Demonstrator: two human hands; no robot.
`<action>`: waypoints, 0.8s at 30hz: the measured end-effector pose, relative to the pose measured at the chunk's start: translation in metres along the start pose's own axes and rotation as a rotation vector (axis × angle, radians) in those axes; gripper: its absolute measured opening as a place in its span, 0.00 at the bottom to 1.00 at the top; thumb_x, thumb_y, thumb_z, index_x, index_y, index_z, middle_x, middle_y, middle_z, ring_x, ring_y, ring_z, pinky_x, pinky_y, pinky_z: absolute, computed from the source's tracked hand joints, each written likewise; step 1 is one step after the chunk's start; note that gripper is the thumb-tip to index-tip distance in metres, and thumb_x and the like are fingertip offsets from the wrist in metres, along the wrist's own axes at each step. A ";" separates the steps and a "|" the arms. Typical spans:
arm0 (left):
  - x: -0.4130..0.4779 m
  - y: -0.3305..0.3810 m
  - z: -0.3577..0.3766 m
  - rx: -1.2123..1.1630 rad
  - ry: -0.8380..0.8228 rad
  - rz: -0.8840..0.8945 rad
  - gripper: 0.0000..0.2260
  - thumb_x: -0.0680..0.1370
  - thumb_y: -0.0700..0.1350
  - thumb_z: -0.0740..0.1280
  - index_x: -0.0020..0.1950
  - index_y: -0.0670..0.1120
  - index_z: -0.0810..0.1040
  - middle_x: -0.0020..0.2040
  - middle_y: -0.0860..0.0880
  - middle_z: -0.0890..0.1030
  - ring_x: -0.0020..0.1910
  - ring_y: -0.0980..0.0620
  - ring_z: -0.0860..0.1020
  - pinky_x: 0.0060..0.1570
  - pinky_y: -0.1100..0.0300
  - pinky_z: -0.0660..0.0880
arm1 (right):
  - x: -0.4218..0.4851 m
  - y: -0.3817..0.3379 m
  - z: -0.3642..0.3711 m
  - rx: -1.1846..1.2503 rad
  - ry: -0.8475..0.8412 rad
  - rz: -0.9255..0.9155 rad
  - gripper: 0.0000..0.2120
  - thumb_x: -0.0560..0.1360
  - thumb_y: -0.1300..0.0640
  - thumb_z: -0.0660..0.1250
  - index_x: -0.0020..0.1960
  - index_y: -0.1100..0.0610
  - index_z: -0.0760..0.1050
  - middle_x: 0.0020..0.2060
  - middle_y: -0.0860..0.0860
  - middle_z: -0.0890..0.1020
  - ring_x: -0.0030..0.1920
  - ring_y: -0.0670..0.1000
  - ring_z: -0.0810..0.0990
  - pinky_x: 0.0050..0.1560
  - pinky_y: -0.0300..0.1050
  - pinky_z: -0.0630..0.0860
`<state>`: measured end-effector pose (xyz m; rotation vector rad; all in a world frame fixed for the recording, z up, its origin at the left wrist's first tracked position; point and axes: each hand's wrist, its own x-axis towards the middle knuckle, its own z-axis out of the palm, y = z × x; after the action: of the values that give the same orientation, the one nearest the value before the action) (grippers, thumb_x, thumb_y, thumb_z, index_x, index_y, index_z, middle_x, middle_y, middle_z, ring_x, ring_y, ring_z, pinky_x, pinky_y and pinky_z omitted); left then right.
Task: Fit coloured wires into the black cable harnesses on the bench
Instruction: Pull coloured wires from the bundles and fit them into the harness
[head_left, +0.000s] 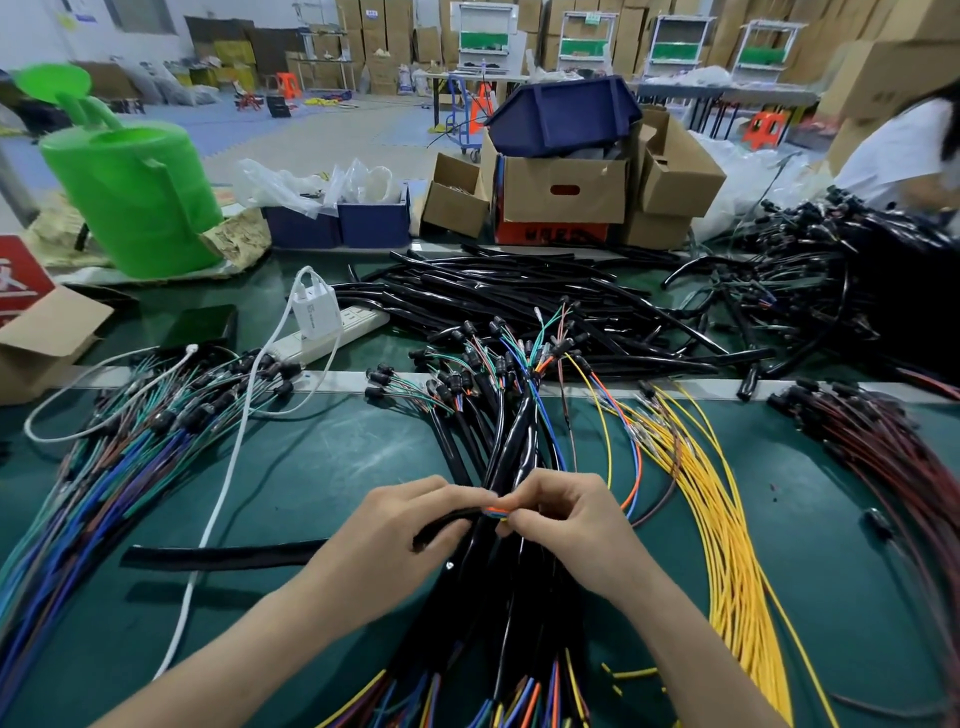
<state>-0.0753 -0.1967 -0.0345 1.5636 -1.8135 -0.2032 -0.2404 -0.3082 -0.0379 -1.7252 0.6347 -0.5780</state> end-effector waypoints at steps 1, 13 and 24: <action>0.001 -0.001 -0.001 0.008 -0.029 -0.015 0.17 0.75 0.39 0.68 0.62 0.52 0.78 0.46 0.61 0.80 0.43 0.66 0.77 0.46 0.76 0.69 | 0.000 0.000 0.000 -0.020 -0.007 0.002 0.11 0.70 0.71 0.67 0.39 0.58 0.81 0.35 0.54 0.85 0.38 0.47 0.83 0.41 0.37 0.76; 0.016 -0.003 -0.003 0.094 -0.349 -0.032 0.10 0.78 0.45 0.66 0.58 0.52 0.80 0.47 0.53 0.84 0.45 0.57 0.78 0.44 0.74 0.68 | 0.000 0.003 -0.003 -0.124 -0.095 -0.032 0.09 0.70 0.70 0.67 0.40 0.57 0.78 0.34 0.52 0.84 0.38 0.48 0.83 0.44 0.42 0.78; 0.025 0.015 0.020 0.050 -0.332 -0.186 0.05 0.76 0.40 0.65 0.43 0.45 0.79 0.28 0.60 0.77 0.29 0.61 0.74 0.33 0.68 0.68 | -0.003 0.003 0.006 -0.123 -0.084 -0.159 0.08 0.67 0.63 0.57 0.45 0.56 0.69 0.29 0.39 0.72 0.28 0.45 0.69 0.31 0.41 0.67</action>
<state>-0.0990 -0.2220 -0.0306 1.8207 -1.9295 -0.5357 -0.2388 -0.3029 -0.0422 -1.9174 0.4846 -0.5833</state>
